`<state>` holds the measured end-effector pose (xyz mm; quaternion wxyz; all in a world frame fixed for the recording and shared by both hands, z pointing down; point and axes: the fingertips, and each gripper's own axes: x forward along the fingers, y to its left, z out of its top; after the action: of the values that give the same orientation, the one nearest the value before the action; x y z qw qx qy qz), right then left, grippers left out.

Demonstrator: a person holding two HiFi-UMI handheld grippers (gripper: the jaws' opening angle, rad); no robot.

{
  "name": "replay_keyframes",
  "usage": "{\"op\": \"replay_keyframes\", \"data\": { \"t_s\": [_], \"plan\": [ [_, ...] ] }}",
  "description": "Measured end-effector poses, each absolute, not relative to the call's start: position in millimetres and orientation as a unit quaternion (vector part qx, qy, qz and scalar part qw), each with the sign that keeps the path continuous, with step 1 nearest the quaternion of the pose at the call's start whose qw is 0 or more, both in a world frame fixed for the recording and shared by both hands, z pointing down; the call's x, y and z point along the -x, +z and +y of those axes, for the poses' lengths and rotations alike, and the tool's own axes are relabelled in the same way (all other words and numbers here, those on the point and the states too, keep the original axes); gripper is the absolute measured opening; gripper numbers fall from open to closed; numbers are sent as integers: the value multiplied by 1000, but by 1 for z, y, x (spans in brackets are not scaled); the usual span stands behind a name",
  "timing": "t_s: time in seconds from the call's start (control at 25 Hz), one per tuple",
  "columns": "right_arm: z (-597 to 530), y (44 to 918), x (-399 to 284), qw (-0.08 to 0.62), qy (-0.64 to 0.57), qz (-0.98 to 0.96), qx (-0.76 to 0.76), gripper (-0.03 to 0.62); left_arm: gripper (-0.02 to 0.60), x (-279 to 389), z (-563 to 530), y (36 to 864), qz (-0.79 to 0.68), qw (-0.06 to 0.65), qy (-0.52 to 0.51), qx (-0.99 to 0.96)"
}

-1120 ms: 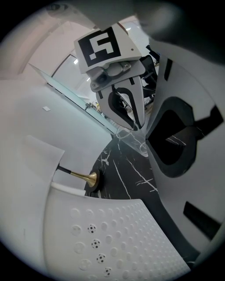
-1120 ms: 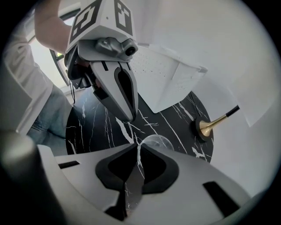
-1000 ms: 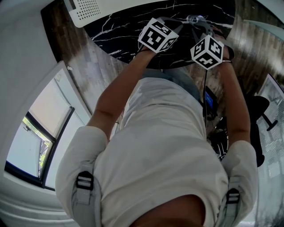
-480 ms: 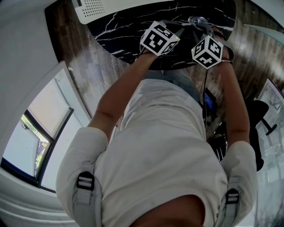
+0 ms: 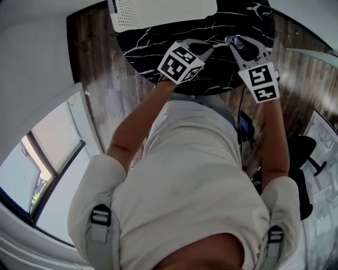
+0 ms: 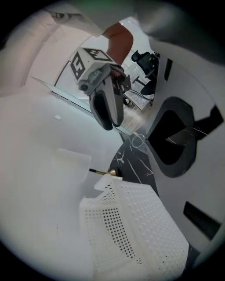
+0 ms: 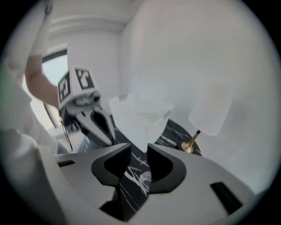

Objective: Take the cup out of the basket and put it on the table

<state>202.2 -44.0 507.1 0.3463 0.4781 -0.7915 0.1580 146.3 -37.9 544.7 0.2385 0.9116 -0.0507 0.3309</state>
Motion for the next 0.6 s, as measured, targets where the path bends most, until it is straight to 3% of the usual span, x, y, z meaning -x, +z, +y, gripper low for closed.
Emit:
{"op": "replay_keyframes", "data": {
  "t_s": [0.12, 0.2, 0.4, 0.6],
  "plan": [
    [-41, 428, -190, 188, 159, -822, -513, 114, 6, -133, -44, 480, -78, 222, 259, -937],
    [-36, 383, -179, 124, 136, -833, -522, 114, 6, -122, -47, 431, -100, 205, 200, -953],
    [-20, 302, -143, 38, 91, -847, -521, 114, 6, -89, -49, 323, -143, 167, 62, -974],
    [-11, 255, -101, -3, 63, -867, -495, 114, 6, -59, -41, 261, -167, 128, -6, -978]
  ]
}}
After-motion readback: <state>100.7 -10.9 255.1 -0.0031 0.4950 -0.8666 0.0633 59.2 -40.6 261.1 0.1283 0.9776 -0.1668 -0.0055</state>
